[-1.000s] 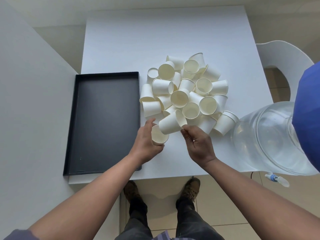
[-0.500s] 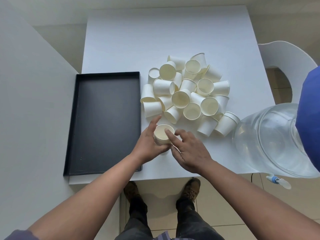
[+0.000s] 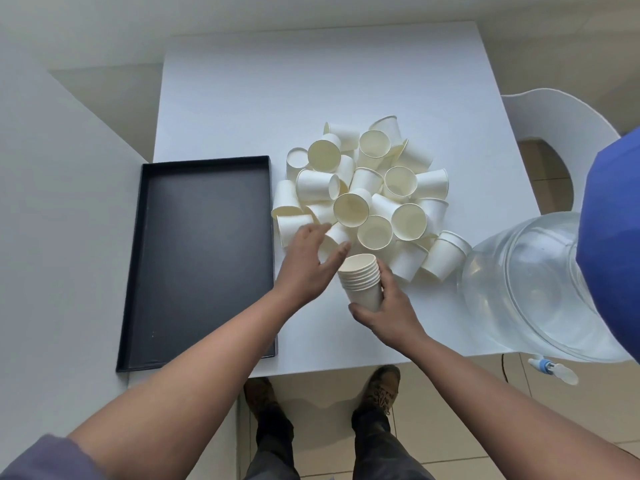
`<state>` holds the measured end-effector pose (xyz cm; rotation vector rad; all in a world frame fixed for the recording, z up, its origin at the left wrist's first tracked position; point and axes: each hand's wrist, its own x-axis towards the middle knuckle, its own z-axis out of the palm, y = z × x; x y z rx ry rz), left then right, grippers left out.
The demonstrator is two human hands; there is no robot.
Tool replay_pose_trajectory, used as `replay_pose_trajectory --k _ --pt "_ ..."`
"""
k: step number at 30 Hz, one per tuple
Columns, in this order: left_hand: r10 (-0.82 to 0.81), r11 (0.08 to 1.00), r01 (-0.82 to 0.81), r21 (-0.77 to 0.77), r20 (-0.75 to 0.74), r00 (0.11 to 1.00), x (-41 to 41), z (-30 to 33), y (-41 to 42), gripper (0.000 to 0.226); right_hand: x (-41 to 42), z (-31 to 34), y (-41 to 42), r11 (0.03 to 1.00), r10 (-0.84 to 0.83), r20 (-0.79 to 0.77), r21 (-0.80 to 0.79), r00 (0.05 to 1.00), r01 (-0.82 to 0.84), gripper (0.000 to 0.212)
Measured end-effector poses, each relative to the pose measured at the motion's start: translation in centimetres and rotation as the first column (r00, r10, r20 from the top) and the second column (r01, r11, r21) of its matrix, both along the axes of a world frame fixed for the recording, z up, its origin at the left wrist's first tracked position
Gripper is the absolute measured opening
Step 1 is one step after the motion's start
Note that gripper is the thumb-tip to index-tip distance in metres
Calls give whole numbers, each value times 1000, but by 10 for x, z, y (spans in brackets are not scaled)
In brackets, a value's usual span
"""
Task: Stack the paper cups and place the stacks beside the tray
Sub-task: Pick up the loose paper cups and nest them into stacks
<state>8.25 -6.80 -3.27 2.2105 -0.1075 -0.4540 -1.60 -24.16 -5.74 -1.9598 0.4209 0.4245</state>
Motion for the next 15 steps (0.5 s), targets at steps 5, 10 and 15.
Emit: replay_pose_trajectory --k 5,10,15 --pt "-142 973 102 207 190 971 38 3 -36 82 3 1 -23 998 -31 3 -48 1000 31 94" --pt "-179 927 92 364 212 961 60 -9 -64 90 5 -1 -35 996 1 27 -92 1000 1 96" --pt "-101 952 18 305 259 961 67 -14 -74 71 10 -2 -41 996 1 44 -91 999 3 97"
